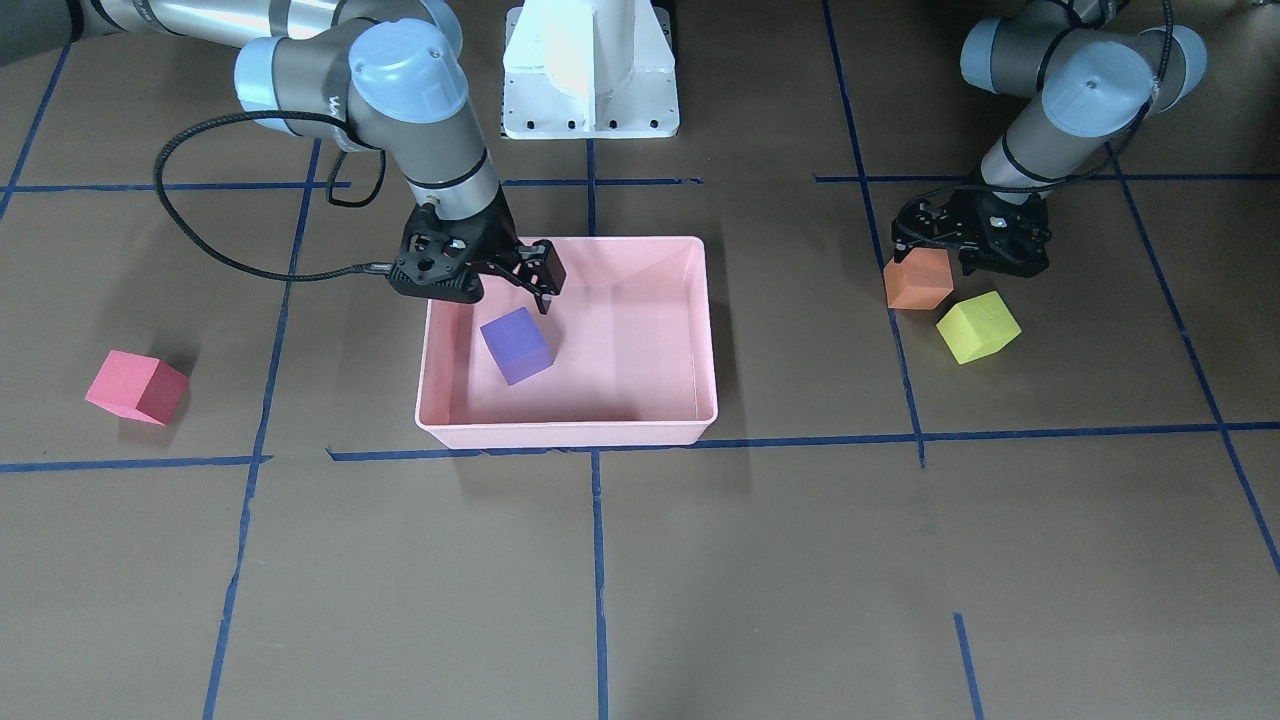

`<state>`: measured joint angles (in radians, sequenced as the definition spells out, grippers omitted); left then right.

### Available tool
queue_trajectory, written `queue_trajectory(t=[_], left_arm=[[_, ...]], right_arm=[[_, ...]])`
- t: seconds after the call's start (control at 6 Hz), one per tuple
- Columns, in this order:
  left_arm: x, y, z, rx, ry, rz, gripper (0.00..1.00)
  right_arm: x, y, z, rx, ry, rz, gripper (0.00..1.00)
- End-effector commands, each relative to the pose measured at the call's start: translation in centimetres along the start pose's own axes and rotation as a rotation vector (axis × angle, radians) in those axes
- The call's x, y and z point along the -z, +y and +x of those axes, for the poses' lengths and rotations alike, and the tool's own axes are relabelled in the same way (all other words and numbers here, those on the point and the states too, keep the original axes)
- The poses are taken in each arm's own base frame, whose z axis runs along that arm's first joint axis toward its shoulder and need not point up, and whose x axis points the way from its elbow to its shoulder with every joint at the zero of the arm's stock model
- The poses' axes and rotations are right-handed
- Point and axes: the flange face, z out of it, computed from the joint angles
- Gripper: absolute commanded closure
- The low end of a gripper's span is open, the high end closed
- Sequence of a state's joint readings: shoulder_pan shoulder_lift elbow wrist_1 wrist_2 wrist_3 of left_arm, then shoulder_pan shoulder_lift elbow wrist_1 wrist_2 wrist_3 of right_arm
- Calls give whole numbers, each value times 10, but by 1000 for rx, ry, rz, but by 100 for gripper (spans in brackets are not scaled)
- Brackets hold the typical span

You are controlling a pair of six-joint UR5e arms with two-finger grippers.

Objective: Place blocks into pink bin with both arms
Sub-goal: 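Carry the purple cube into the bin with right gripper while left reaches for orange cube, then grasp the orange cube with the left gripper while the right gripper withdraws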

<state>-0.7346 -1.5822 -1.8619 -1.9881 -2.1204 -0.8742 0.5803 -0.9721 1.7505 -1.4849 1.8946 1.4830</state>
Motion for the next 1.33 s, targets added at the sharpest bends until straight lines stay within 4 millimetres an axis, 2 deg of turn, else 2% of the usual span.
queue_trajectory(t=[0.0, 0.17, 0.33, 0.5, 0.67, 0.83, 1.0, 1.17], left_arm=[[-27, 2, 12, 14, -40, -1, 0], [-37, -2, 8, 22, -57, -4, 0], [-37, -2, 7, 21, -59, -1, 44], [-32, -3, 13, 14, -49, 8, 83], [-5, -2, 37, -11, 2, 40, 94], [23, -5, 68, -19, 64, 77, 94], [60, -19, 119, -8, 158, 138, 93], [99, -43, 185, 62, 275, 191, 93]], right_arm=[[9, -8, 7, -9, -6, 13, 0], [33, -31, 26, -39, -16, 43, 0], [42, -48, 85, -48, 18, 61, 0], [51, -71, 130, 7, 51, 65, 0], [57, -103, 175, 102, 105, 92, 0], [63, -127, 223, 191, 162, 98, 0], [76, -157, 260, 244, 183, 88, 0], [79, -179, 298, 260, 217, 80, 0]])
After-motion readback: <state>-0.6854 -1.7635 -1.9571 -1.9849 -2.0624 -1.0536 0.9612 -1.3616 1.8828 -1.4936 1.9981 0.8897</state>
